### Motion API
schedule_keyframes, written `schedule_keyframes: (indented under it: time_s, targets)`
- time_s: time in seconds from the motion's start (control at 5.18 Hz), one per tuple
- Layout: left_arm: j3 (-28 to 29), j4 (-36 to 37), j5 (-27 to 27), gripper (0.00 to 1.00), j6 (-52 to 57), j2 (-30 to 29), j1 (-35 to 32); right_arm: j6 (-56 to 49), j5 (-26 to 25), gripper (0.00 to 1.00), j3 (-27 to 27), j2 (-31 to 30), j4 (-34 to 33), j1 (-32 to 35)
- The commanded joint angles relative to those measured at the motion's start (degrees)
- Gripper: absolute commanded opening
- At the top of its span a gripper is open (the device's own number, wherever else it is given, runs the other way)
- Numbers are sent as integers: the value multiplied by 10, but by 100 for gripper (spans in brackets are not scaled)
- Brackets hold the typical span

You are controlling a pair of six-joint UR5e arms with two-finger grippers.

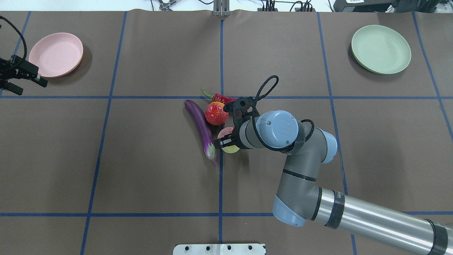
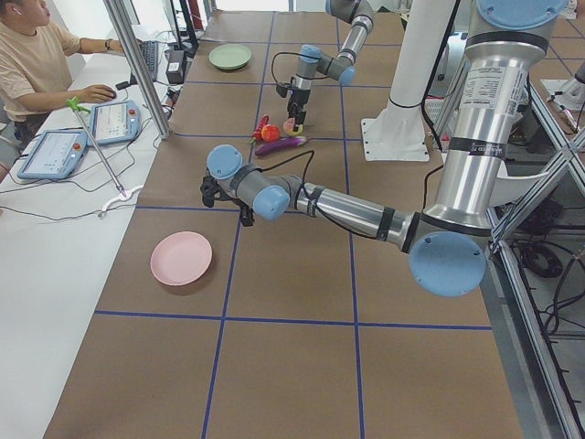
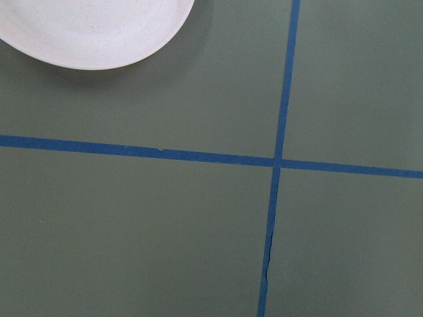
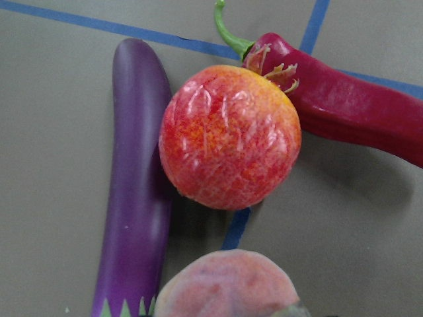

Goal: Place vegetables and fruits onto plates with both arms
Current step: 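Close the right gripper on the peach and lift it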

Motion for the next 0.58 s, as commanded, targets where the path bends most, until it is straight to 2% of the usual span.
schedule_keyframes:
  time_s: [0.0,0.19,0.39]
  targets:
    - [9,2,2,100,-141,-62,44,15,45,0,37,-14,-4,49]
    - [33,2,2,100,-233,-108,68,15,149,0,53,-38,-11,134]
    - [36,1,48,100,-256,-131,104,11,225,0,53,-57,-11,212]
